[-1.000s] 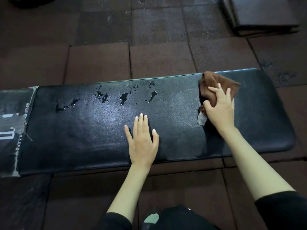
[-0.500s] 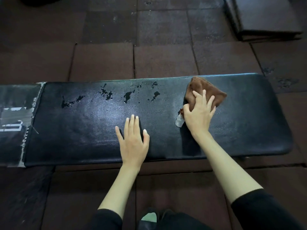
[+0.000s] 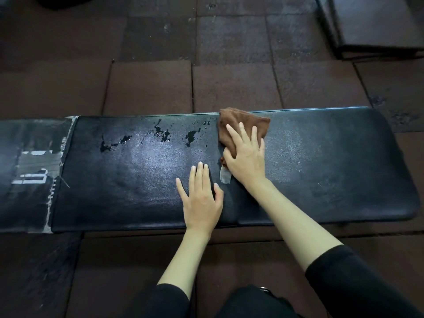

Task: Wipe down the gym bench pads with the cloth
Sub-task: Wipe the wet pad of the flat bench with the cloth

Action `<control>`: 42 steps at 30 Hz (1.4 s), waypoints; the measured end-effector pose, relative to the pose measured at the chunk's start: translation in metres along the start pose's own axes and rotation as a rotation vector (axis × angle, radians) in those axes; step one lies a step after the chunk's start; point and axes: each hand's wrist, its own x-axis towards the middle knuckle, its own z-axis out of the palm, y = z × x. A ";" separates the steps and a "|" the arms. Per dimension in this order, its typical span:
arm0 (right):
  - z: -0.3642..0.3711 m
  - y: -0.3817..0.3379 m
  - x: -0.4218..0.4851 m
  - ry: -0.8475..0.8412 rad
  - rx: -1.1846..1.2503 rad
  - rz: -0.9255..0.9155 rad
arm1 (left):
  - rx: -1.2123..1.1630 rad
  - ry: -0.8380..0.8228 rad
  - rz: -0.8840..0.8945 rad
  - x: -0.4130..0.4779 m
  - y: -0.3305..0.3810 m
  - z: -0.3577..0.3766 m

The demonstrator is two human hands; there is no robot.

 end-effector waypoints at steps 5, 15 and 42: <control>-0.018 0.028 -0.010 -0.013 -0.087 -0.032 | -0.063 -0.052 0.031 0.003 -0.003 -0.010; -0.019 0.030 -0.006 0.211 0.095 0.391 | -0.013 -0.030 0.053 0.021 -0.077 -0.037; 0.009 -0.042 0.016 -0.004 0.042 -0.029 | 0.035 0.019 -0.110 0.026 -0.130 -0.047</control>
